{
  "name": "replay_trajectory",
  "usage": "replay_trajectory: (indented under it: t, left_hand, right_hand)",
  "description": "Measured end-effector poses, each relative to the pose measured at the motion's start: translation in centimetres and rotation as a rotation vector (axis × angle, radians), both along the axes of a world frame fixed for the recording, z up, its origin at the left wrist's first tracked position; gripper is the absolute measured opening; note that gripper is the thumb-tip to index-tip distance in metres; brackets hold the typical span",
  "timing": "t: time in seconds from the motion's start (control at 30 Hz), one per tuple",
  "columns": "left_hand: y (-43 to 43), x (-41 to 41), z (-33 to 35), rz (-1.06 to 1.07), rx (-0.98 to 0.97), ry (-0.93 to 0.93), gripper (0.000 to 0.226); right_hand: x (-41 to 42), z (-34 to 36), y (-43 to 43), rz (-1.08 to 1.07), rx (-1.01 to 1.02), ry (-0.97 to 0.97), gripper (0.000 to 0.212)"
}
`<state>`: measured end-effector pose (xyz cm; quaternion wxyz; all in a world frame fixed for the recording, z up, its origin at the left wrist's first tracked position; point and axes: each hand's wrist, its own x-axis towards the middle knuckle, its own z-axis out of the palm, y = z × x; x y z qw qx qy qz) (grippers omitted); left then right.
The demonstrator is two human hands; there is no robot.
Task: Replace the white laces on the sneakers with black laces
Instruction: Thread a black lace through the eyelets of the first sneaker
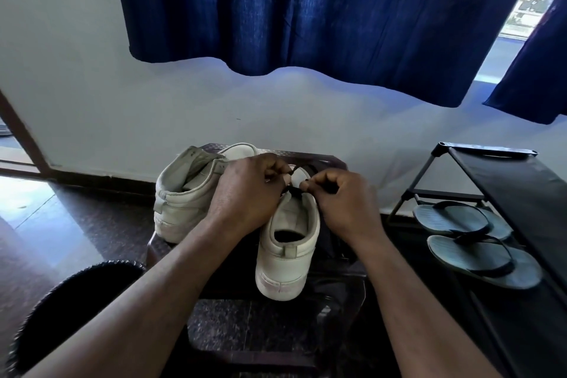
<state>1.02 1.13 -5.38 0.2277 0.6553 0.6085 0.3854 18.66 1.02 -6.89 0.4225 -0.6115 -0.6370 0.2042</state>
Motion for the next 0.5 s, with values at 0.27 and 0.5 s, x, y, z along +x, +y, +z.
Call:
replay_trajectory:
  t: [0.27, 0.5]
  left_hand:
    - [0.1, -0.2, 0.3, -0.195, -0.015, -0.061, 0.061]
    - [-1.0, -0.6, 1.0, -0.063, 0.053, 0.022, 0.014]
  right_hand:
    - [0.7, 0.1, 0.0, 0.024, 0.0, -0.06, 0.006]
    - [1.2, 0.4, 0.4, -0.081, 0.032, 0.013, 0.008]
